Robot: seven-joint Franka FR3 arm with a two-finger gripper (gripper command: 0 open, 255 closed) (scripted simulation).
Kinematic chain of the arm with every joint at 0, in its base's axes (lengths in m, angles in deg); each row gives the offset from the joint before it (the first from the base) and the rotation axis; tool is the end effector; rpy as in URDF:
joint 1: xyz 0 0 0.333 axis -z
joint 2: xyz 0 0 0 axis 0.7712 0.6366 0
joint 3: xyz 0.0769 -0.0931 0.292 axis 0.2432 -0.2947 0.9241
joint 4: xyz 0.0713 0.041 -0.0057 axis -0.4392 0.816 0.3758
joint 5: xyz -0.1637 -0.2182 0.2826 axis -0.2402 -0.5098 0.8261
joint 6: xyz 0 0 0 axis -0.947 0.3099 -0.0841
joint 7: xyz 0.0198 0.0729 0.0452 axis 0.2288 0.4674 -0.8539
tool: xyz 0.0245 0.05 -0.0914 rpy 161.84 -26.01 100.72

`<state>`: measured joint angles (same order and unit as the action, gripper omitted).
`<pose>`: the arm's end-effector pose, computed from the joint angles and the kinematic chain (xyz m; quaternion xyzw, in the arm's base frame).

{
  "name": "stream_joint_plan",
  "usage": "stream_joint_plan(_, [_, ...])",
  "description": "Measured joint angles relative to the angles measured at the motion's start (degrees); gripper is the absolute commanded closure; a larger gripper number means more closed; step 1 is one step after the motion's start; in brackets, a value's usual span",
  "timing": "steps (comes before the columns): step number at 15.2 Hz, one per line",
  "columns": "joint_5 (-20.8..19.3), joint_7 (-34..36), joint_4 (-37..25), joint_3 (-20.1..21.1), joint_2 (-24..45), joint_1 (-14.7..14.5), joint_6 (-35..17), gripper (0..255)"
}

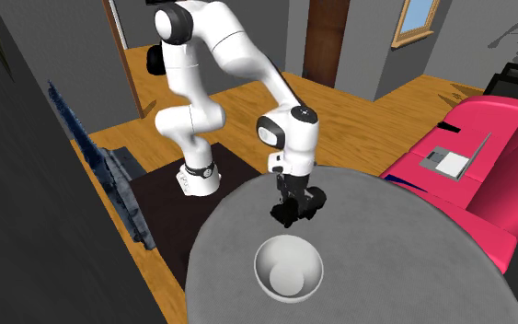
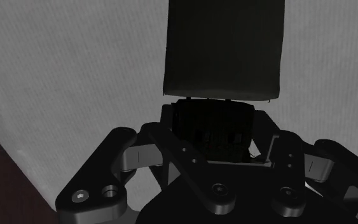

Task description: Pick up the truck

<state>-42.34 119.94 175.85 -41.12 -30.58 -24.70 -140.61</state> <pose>0.4405 0.0967 0.3166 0.7055 -0.7087 -0.0045 0.0007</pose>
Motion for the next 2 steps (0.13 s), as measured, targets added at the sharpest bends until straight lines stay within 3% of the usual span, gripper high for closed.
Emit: stream_joint_plan(2, [0.8, -0.7, -0.4, -0.4, -1.2, -0.2, 1.5, 255])
